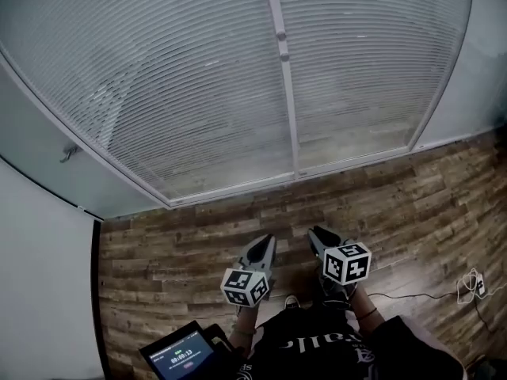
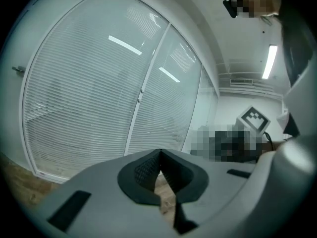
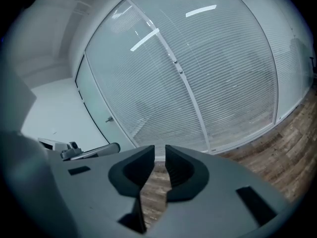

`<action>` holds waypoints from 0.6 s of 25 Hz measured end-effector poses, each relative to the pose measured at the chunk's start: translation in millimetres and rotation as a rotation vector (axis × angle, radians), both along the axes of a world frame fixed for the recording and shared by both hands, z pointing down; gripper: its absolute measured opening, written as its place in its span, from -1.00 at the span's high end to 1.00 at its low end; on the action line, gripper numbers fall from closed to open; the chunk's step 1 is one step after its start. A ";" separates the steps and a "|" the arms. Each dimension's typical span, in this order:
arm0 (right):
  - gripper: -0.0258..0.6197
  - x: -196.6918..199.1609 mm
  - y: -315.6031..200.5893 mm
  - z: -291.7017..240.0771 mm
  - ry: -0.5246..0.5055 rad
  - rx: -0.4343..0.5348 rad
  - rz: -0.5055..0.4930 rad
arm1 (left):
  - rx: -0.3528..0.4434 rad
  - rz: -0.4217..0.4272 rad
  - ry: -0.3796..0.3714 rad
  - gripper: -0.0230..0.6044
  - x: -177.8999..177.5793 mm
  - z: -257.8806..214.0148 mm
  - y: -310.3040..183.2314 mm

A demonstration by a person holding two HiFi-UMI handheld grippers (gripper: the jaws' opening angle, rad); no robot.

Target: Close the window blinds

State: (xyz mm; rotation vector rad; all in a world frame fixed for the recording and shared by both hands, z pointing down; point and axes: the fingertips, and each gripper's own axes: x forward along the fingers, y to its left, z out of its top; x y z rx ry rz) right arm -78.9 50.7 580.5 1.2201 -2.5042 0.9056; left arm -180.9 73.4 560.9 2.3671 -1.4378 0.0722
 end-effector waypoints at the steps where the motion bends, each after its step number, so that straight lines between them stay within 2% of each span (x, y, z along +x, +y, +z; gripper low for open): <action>1: 0.67 -5.1 18.0 -0.7 0.004 0.000 -0.002 | -0.004 -0.001 0.007 0.92 -4.5 1.7 13.8; 6: 0.67 -12.0 88.8 -5.6 0.032 0.009 -0.007 | 0.004 0.010 0.059 0.91 -3.5 0.7 66.8; 12: 0.67 8.4 136.9 -18.5 0.048 0.039 0.000 | 0.016 0.071 0.072 0.92 36.1 -10.5 112.2; 15: 0.67 26.8 162.1 -25.6 0.033 0.063 0.002 | 0.033 0.073 0.072 0.91 58.0 -17.5 135.2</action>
